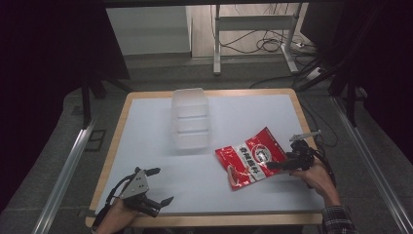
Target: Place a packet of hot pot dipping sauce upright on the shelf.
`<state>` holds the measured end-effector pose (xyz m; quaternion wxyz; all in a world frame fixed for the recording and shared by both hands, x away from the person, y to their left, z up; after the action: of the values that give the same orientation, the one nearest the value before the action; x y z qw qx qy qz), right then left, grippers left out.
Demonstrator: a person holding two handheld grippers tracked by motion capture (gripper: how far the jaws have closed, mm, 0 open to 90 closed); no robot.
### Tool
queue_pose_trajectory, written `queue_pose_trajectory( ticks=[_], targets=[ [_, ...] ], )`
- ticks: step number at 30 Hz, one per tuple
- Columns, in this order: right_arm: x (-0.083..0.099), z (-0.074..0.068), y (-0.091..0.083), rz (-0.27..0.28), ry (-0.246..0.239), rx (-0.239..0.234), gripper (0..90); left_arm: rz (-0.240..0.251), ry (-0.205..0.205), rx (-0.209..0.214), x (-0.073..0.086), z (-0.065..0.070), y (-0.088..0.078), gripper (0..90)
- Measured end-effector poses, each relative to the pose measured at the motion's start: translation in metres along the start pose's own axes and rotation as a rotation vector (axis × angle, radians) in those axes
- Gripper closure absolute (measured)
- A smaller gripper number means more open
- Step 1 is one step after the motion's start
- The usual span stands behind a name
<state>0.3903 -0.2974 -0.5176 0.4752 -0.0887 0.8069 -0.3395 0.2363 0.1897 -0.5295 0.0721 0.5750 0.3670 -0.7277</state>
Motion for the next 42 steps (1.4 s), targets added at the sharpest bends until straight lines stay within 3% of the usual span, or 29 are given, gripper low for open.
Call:
queue_pose_trajectory(
  ticks=[3, 4, 5, 6, 8, 12, 15, 16, 18, 23, 28, 36, 42],
  targets=[
    [-0.006, -0.007, 0.002, 0.023, -0.029, -0.034, 30.4, -0.001, 0.002, 0.0, 0.0, 0.0, 0.0, 0.0],
    [-0.012, -0.013, 0.006, 0.013, -0.066, 0.011, 34.5, -0.001, 0.002, 0.0, 0.0, 0.0, 0.0, 0.0],
    [-0.012, -0.013, 0.006, 0.013, -0.066, 0.011, 34.5, -0.001, 0.002, 0.0, 0.0, 0.0, 0.0, 0.0],
    [-0.015, -0.016, 0.014, 0.001, -0.064, 0.051, 39.3, -0.002, 0.004, -0.001, 0.0, 0.0, 0.0, 0.0],
    [-0.015, -0.016, 0.017, -0.011, -0.06, 0.07, 41.0, -0.003, 0.006, 0.001, 0.0, 0.001, 0.0, 0.0],
    [-0.017, -0.017, 0.035, -0.114, -0.068, 0.258, 52.9, -0.006, 0.009, 0.0, 0.0, 0.001, 0.001, 0.0],
    [-0.02, -0.017, 0.039, -0.096, -0.058, 0.314, 66.5, -0.007, 0.012, 0.0, 0.0, 0.001, 0.001, 0.0],
    [-0.022, -0.019, 0.038, -0.074, -0.06, 0.319, 77.5, -0.008, 0.014, 0.0, 0.0, 0.001, 0.001, 0.0],
    [-0.023, -0.021, 0.038, -0.063, -0.074, 0.325, 87.2, -0.009, 0.015, 0.0, 0.0, 0.002, 0.001, 0.0],
    [-0.027, -0.025, 0.036, -0.038, -0.069, 0.329, 87.8, -0.008, 0.013, -0.002, 0.0, 0.001, 0.001, 0.0],
    [-0.034, -0.029, 0.028, 0.015, -0.019, 0.297, 87.8, -0.006, 0.008, -0.007, 0.0, 0.001, 0.001, 0.0],
    [-0.051, -0.045, 0.017, 0.074, -0.061, 0.299, 87.7, -0.001, -0.002, -0.017, 0.0, -0.001, 0.001, 0.0],
    [-0.06, -0.053, 0.012, 0.107, -0.057, 0.277, 87.6, 0.005, -0.019, -0.029, 0.0, -0.002, 0.001, 0.0]
  ],
)
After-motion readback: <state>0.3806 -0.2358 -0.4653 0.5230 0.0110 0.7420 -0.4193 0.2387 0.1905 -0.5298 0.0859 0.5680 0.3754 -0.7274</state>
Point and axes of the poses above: each handheld gripper's, and its own axes: y roughly forward along the jaws, x roughly out of its underside, z roughly to its right, the point moved 2 cm from there along y, roughly forward along the jaws, and after that the axes turned 10 degrees about -y, right-handed, at the moved point
